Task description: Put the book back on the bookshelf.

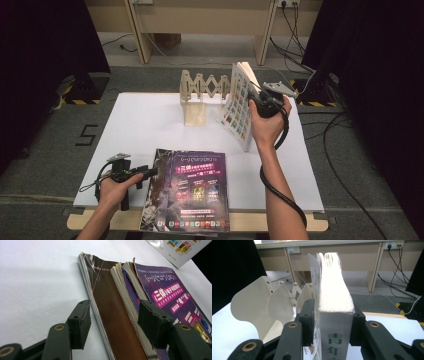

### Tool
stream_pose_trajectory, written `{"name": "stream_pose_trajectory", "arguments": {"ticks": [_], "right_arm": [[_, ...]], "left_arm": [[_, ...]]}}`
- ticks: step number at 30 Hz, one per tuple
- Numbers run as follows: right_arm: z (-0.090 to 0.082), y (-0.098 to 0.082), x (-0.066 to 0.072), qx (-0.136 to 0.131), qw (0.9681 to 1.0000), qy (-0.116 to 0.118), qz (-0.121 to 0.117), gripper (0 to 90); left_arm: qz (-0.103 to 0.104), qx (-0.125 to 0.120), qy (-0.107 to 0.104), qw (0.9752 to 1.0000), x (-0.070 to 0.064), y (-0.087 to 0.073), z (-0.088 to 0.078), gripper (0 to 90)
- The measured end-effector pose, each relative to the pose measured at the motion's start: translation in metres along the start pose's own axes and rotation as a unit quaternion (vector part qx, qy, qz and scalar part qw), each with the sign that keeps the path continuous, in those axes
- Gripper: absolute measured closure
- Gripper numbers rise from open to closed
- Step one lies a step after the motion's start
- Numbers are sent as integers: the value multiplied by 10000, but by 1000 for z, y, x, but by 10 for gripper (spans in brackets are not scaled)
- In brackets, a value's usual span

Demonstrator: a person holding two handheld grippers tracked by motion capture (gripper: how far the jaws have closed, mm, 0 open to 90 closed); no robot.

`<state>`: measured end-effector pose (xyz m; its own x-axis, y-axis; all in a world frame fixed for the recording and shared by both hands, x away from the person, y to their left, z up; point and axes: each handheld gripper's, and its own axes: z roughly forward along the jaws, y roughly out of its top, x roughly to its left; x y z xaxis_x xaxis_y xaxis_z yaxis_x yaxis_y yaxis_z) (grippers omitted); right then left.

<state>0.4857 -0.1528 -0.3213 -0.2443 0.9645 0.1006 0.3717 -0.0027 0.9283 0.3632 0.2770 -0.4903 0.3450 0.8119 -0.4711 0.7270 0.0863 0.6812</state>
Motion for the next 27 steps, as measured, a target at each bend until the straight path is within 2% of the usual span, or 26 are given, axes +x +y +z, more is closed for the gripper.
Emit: {"name": "stream_pose_trajectory", "arguments": {"ticks": [7,19,27], "right_arm": [[5,5,0,122,9999,58,51,640],[15,13,0,349,9994,45,-42,623],[22,18,-1,520,9986,-20,-78,654]], "left_arm": [[1,5,7,10000,0,0,0,424],[-15,8,3,10000,0,0,1,423],[-20,19,-1,10000,1,0,1,424]]}}
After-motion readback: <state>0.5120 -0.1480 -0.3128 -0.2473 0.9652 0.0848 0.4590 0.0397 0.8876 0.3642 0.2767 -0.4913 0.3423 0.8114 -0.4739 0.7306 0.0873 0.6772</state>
